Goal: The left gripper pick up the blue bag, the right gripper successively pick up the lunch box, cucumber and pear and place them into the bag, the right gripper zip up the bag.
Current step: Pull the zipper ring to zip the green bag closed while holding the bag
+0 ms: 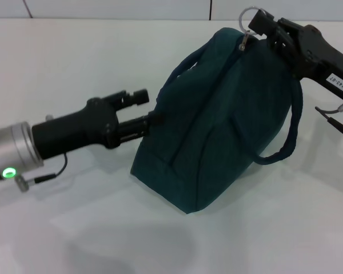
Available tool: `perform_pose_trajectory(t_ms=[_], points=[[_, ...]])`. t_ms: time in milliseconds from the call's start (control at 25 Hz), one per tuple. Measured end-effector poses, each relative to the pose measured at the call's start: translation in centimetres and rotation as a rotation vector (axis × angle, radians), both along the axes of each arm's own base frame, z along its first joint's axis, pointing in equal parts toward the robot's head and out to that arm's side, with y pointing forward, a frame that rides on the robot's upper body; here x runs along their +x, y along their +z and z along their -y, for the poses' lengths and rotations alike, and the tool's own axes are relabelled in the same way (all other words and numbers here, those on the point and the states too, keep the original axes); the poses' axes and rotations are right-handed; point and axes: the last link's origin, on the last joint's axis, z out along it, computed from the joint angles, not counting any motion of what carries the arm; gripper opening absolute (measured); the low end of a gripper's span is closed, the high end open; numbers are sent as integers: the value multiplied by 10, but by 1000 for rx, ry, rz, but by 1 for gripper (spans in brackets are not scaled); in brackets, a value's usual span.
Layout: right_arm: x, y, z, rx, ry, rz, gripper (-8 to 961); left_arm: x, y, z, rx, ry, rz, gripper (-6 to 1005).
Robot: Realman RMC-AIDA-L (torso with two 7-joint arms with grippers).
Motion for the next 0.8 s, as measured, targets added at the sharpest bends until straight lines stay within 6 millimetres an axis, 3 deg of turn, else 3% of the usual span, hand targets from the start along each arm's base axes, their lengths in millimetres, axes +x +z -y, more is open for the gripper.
perform_pose_trajectory(t_ms=[240,680,800], points=[[0,1,-1,8,-1,-2,6,20,4,-18,-26,-42,6,721],[-1,2,-2,12,-1,-5,7,37,-1,-31,-64,-89,-18,662],[-1,2,-2,12,-1,-5,7,39,-1,-32,-65,-99,-25,603]])
